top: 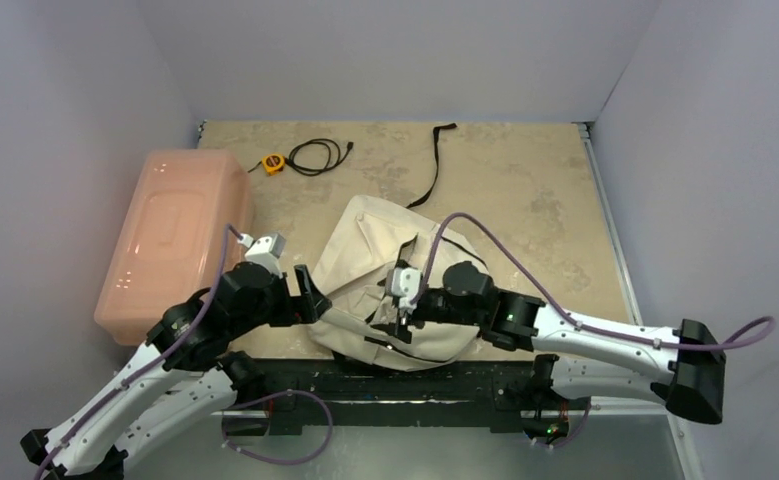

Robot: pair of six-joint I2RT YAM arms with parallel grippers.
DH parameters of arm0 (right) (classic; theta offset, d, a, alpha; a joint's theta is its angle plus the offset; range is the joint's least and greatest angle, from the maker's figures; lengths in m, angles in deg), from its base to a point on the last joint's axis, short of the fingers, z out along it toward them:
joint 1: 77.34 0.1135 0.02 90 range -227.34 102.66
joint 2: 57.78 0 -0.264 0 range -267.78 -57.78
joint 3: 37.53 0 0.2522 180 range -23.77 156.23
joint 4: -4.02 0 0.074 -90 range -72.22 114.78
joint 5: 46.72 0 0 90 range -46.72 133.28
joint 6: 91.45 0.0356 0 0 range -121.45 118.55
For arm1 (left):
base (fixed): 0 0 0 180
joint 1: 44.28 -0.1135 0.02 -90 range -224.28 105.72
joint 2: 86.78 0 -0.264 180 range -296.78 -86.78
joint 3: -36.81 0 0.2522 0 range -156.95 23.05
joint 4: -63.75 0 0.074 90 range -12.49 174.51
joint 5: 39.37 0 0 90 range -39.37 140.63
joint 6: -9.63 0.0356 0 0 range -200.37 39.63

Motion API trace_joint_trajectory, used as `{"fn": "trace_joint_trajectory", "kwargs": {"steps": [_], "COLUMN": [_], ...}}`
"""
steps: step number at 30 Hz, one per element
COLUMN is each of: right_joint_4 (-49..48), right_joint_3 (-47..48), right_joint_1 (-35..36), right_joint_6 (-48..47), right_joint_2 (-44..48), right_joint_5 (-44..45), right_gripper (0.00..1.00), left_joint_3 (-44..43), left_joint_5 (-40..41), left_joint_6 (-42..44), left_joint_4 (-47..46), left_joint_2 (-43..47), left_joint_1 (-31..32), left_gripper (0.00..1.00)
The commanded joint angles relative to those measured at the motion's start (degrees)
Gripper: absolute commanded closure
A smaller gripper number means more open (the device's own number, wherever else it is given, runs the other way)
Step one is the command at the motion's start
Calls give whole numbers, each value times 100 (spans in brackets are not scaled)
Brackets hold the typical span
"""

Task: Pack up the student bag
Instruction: Zip the student bag at the center of the board.

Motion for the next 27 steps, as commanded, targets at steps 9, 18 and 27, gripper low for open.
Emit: {"fn": "trace_joint_trajectory", "kwargs": {"steps": [9,18,27], "right_joint_4": [1024,857,666], "right_joint_3": [951,941,914], "right_joint_1": [443,444,439], "right_joint_6": [-2891,-3113,-2955], "right_joint_2": [-1652,-2098,-2079], "right_joint_5": [-205,320,410], "right_gripper": [33,49,77], "left_joint_3": [985,1341,1367], "left_joint_5": [-322,-582,-631], "left_joint_6": [-582,-639,-598], "left_joint_4": [-466,-864,-918], "left_joint_2": [604,680,648], "left_joint_1": [14,9,10], "left_gripper": [15,16,16]}}
